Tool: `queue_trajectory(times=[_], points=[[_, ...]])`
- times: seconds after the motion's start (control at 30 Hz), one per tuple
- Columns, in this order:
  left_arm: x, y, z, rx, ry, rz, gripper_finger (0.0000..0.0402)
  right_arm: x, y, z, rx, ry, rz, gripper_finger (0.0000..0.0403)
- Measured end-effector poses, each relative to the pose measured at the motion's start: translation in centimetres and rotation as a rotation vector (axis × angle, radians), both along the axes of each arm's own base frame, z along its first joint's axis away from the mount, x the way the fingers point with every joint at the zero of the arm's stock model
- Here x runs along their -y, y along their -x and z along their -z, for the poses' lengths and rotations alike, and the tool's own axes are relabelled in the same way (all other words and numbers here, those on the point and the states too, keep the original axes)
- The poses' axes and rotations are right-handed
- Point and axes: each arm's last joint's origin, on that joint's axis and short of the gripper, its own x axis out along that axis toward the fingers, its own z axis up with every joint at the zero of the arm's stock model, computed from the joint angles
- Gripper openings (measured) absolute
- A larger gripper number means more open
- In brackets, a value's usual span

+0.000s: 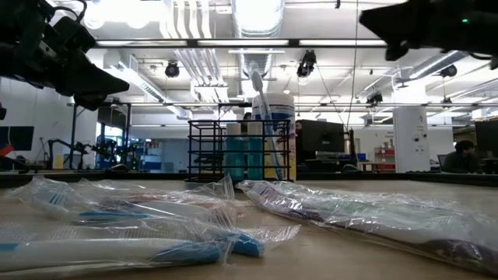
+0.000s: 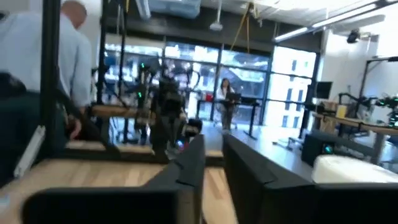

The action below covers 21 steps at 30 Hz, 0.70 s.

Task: Pick & Place toothbrushing station
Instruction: Put the orange toothbrush into the black wire organizer

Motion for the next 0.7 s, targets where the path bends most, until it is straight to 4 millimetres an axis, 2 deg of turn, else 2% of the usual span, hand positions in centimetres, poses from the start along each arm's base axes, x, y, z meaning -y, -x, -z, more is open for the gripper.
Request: queue_trajectory(times=[0.1, 0.33, 0.5, 0.57, 0.7], points=[[0.0, 0.0, 0.0, -0.001, -0.014, 0.003, 0.0025, 0.0, 1.4, 0.2, -0.006, 0.026, 0.011, 0.0015], [0.0, 0.0, 0.0, -0.003, -0.024, 0.005, 0.0025, 0.2, 3.3, 1.9, 0.042, 0.04, 0.045, 0.0009], [0.0, 0.0, 0.0, -0.001, -0.01, 0.009, 0.0025, 0.3, 3.6, 2.8, -0.003, 0.023, 0.05, 0.0008], [0.2, -0.1, -0.1, -0.007, -0.001, 0.069, 0.0025, 0.3, 3.5, 2.9, -0.021, 0.011, 0.046, 0.0008], [0.7, -0.8, -1.5, -0.036, 0.014, 0.17, 0.0026, 0.3, 3.3, 3.3, -0.057, 0.006, 0.045, 0.0008]])
